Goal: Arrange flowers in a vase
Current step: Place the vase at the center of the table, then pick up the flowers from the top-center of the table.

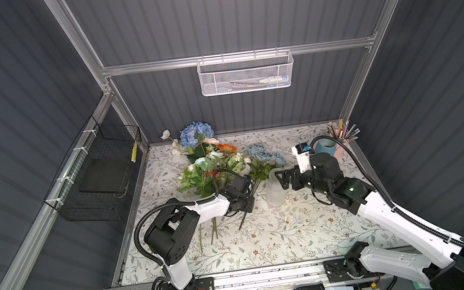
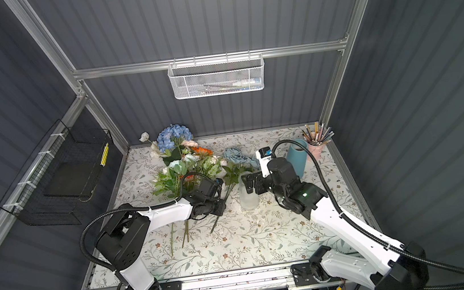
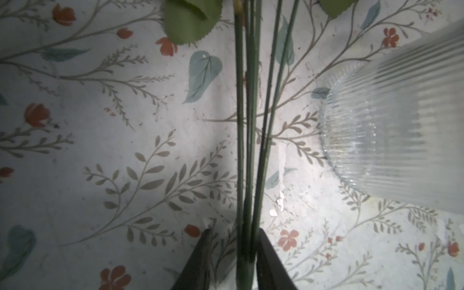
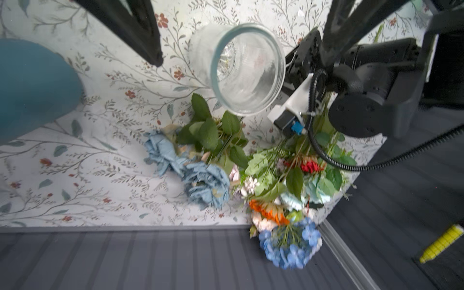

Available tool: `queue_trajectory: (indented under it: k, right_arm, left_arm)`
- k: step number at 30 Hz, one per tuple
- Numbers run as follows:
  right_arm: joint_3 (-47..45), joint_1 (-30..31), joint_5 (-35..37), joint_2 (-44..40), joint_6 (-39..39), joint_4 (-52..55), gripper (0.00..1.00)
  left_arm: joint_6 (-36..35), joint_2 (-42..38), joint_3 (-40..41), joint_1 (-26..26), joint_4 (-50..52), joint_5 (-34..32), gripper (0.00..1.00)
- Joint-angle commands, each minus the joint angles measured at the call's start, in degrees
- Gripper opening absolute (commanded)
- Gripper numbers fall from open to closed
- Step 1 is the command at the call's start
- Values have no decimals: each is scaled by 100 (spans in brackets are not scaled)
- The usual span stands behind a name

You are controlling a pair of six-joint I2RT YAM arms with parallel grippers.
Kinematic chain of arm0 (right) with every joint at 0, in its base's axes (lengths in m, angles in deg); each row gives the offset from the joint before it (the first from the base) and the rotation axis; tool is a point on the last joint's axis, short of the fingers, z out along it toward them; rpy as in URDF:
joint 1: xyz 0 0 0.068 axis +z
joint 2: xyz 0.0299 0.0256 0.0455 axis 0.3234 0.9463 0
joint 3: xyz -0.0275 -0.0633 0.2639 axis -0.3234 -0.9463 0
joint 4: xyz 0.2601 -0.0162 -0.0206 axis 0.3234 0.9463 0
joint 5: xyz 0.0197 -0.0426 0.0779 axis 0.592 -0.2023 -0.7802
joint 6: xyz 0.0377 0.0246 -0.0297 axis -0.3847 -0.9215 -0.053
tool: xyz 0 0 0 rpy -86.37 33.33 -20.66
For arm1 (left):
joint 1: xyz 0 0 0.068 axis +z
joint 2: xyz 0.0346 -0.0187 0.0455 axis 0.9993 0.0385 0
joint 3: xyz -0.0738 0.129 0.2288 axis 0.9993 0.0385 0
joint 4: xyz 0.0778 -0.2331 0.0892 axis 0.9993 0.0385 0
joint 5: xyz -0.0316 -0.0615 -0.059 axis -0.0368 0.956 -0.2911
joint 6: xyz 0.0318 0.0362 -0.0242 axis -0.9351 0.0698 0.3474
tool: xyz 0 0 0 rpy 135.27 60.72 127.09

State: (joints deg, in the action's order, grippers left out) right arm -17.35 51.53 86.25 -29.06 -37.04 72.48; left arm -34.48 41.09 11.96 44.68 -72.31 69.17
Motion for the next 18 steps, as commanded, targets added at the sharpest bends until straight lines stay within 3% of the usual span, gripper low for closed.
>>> queue_trajectory:
  k: [1,7,13,18]
  right_arm:
    - [223,-182,-185,16,74,-17,99]
    - [384,-447,115,333,66,-302,99]
    - [207,-662,233,399,-182,-790,99]
    - [374,-788,58,408,-161,-804,99]
  left_arm:
    - [-93,49,-102,-36,10,241,20]
    - [-156,114,-211,-33,-16,341,0]
    - [-302,-187,-461,-36,156,183,0]
    - [-309,-801,-775,-34,40,-506,0]
